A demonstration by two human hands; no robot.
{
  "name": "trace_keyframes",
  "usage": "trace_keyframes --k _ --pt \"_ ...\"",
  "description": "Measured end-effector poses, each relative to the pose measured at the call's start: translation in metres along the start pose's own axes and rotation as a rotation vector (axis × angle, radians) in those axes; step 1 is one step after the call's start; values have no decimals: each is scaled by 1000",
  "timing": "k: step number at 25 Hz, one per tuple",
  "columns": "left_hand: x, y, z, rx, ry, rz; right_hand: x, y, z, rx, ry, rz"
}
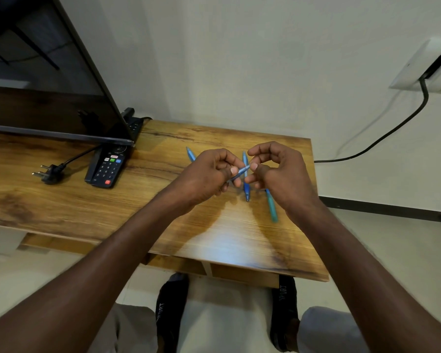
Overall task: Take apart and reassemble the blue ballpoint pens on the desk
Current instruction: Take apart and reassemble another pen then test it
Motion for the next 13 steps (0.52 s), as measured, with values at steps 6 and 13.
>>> trace_keyframes --k 6,13 --pt "0 1 0 96 21 10 2 1 -7 -284 -269 19" --pt "2 -1 -4 116 31 7 5 0 -10 -396 -422 23"
Point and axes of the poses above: each hand's wrist, its own x-axis away from the middle knuckle, its own y-axis out of the back of the hand, z = x × y, the point moved 4 cm from there along -x, towards the middle knuckle, and after that the axes turned 4 degrees about -z, right-handed, at the moved point
